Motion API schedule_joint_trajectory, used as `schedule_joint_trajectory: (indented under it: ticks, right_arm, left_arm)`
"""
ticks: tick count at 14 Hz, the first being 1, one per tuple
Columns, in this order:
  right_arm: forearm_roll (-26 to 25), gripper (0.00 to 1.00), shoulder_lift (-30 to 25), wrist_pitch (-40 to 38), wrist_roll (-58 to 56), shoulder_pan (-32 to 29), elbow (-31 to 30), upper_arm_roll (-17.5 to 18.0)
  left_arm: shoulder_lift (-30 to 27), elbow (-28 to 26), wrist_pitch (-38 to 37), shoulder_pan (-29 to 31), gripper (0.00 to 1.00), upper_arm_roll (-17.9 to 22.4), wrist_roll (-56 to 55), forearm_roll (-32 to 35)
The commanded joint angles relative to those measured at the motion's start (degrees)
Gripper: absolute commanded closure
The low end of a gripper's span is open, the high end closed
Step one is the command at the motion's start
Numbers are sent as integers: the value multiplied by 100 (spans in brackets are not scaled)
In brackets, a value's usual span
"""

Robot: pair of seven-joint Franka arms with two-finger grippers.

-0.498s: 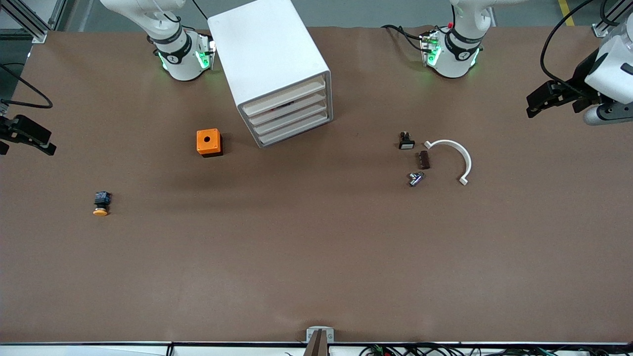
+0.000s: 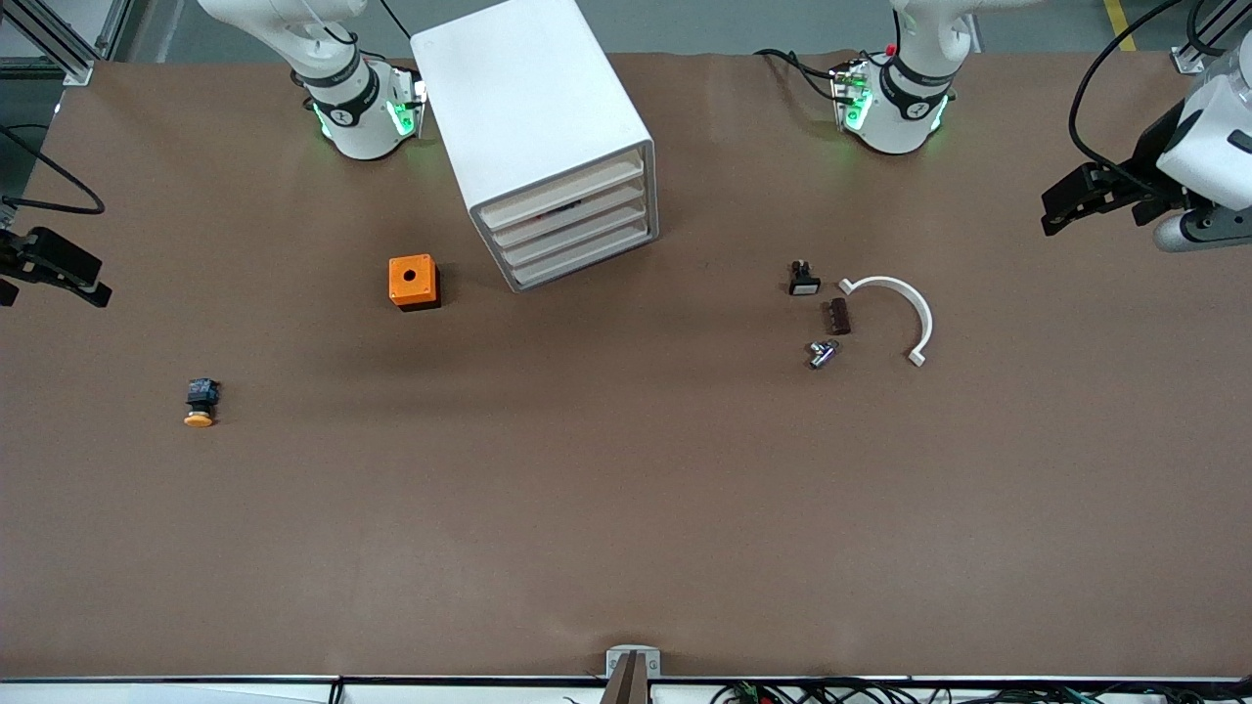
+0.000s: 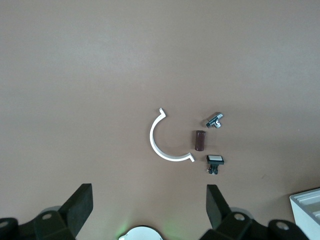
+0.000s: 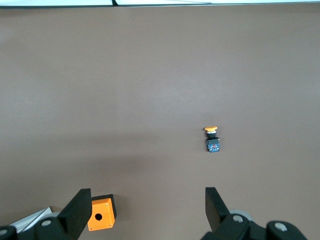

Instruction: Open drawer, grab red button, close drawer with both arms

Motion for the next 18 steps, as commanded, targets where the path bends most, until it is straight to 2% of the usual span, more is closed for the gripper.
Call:
schedule_joint_trajectory:
  ticks: [1,5,8,16,18]
  right_arm:
    - [66,0,78,-79,-56,-16,156,26]
    - [66,0,78,-79,-56,-7,156,26]
    - [75,0,78,-88,-48,-25,156,26]
    - [83,0,78,-88,-48,-7,156,35]
    - [75,0,78,-88,-48,-25,156,35]
  left_arm:
    - [453,374,-105,-30,0,-15,32,107]
    - [796,409,-97,-117,0,-32,-90,28]
    - [1287,436,-79,-381,0,-32,-431,-138]
    - [2825,901,246,-1505,0,-32,-3813,-543]
    - [3116,919,552,-1813,0,-32,-4708,-596]
